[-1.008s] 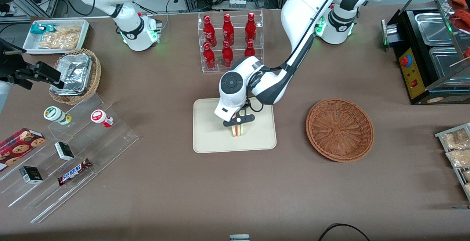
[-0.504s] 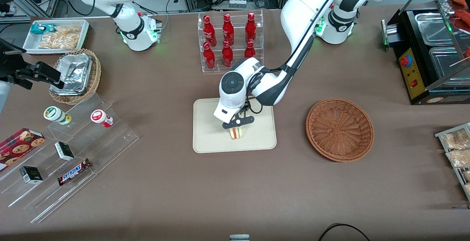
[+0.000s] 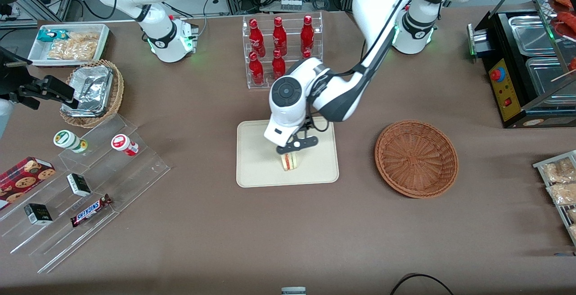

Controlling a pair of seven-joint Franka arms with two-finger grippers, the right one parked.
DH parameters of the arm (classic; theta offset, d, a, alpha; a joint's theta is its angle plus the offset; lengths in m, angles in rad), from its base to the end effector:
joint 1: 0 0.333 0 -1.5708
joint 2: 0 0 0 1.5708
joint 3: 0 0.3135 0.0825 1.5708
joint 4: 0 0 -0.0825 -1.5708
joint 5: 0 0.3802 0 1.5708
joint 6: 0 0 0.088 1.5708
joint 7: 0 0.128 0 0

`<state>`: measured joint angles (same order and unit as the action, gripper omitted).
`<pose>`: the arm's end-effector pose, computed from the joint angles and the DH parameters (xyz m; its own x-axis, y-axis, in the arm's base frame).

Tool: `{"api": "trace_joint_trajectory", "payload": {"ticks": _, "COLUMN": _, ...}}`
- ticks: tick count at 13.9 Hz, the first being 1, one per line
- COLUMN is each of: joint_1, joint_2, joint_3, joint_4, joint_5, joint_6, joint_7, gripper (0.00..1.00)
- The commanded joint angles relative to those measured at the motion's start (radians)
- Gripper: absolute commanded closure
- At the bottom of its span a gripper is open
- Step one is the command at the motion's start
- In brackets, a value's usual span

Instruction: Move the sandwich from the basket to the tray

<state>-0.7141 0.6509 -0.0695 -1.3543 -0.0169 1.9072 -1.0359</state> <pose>0.5085 -0.4959 0.3122 0.9581 0.2688 -0.0988 0.2645 -0.9629 -0.0541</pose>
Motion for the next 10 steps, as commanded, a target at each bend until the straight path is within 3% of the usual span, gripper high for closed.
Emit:
{"api": "trace_joint_trajectory", "payload": {"ticks": 1, "joint_1": 0.05, "joint_2": -0.082, "joint_3": 0.011, "joint_4": -0.02, "joint_5": 0.0, "joint_6": -0.114, "joint_7": 0.065, "gripper": 0.0}}
{"api": "trace_joint_trajectory", "payload": {"ticks": 4, "joint_1": 0.14, "joint_2": -0.112, "joint_3": 0.011, "joint_4": -0.023, "joint_5": 0.005, "joint_6": -0.21, "joint_7": 0.105, "gripper": 0.0}}
{"api": "trace_joint_trajectory", "payload": {"ticks": 10, "joint_1": 0.381, "joint_2": -0.244, "joint_3": 0.008, "joint_4": -0.069, "joint_5": -0.029, "joint_6": -0.39, "joint_7": 0.426, "gripper": 0.0}}
